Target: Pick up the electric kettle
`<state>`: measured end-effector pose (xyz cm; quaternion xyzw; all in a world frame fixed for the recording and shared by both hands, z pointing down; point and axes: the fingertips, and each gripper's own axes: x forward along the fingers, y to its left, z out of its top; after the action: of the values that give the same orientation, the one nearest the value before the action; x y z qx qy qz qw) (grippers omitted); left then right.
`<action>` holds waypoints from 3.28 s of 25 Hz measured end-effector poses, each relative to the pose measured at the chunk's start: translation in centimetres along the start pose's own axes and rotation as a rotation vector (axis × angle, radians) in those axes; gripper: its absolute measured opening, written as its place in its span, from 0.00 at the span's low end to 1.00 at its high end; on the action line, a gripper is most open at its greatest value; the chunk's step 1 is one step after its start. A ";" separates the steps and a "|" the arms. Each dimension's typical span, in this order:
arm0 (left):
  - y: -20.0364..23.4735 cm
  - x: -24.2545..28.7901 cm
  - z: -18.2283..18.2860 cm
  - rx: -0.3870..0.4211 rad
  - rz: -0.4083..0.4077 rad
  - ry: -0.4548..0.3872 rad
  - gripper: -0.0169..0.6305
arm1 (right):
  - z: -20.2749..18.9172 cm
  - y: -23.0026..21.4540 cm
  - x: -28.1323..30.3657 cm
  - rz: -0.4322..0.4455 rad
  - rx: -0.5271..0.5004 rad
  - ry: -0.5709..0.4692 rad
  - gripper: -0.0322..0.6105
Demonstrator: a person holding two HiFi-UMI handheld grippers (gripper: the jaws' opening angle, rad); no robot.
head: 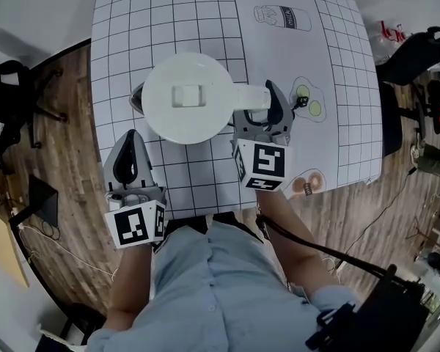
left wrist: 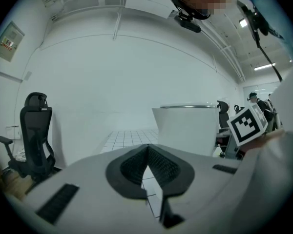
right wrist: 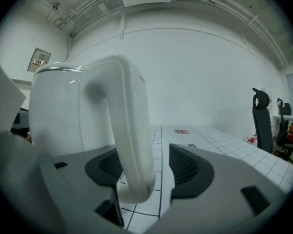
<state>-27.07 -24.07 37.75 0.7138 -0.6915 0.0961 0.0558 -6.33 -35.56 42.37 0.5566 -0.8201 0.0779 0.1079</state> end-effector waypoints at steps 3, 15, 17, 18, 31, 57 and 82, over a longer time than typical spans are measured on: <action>0.6 0.3 -0.3 -0.008 0.014 0.002 0.03 | 0.1 -0.2 1.0 -0.004 0.003 -0.005 0.44; 1.1 0.9 -0.3 -0.017 0.033 0.001 0.03 | 0.3 0.4 1.8 -0.012 -0.033 -0.021 0.22; 1.2 0.9 -0.3 -0.018 0.035 0.002 0.03 | 0.3 0.4 1.9 -0.010 -0.029 -0.021 0.22; 1.3 0.9 -0.3 -0.019 0.036 0.002 0.03 | 0.2 0.4 1.9 -0.011 -0.026 -0.021 0.21; 1.9 0.4 0.1 -0.018 0.051 -0.013 0.03 | 0.2 -0.3 2.2 -0.063 0.076 -0.031 0.11; 1.8 -1.1 2.2 -0.035 0.045 -0.077 0.03 | 9.2 -3.7 2.1 -0.084 0.259 -0.195 0.12; -11.0 1.8 5.9 0.006 -0.309 -0.083 0.03 | 9.1 -20.1 -12.2 -0.452 0.273 -0.240 0.12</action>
<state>-15.70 -26.71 32.98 0.8152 -0.5749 0.0589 0.0391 15.85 -34.29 30.48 0.7399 -0.6640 0.0951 -0.0515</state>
